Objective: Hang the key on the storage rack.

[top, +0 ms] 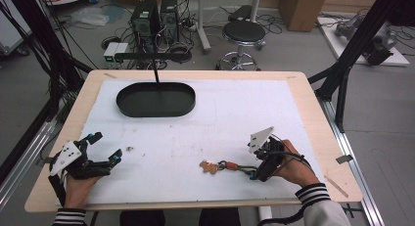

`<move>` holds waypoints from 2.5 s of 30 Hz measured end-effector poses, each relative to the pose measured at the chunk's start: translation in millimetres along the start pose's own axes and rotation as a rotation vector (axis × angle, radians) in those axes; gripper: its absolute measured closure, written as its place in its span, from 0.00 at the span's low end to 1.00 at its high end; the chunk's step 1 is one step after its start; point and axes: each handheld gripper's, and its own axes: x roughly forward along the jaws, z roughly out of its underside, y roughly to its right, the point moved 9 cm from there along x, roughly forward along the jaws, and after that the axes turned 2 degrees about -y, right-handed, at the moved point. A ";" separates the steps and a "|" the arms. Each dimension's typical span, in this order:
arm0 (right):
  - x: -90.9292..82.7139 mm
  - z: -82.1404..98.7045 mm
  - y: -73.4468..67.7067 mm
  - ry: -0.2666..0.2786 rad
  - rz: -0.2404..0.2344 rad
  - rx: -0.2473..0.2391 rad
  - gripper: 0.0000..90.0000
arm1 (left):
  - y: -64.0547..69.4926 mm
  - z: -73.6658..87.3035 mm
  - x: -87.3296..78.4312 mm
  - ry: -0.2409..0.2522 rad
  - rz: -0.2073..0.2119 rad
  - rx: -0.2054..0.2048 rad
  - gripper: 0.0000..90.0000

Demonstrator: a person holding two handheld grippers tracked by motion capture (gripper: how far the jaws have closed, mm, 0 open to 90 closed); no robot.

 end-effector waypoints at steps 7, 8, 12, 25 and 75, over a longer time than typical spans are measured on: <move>7.5 3.7 -3.2 -0.085 -0.025 -0.021 0.12 | -0.3 0.0 0.0 0.000 0.000 -0.001 0.02; 7.6 4.5 -4.2 -0.092 -0.037 -0.024 0.19 | -0.3 0.0 0.0 0.000 0.000 -0.001 0.02; 8.5 6.7 -6.2 -0.121 -0.060 -0.044 0.25 | -0.7 0.2 0.0 -0.003 0.001 0.000 0.02; 11.3 8.7 -10.1 -0.192 -0.097 -0.048 0.44 | -0.2 0.2 0.2 -0.003 0.002 0.000 0.02; 8.6 -7.0 -10.8 -0.181 -0.156 -0.037 0.89 | 7.0 3.7 8.6 -0.119 0.077 0.035 0.02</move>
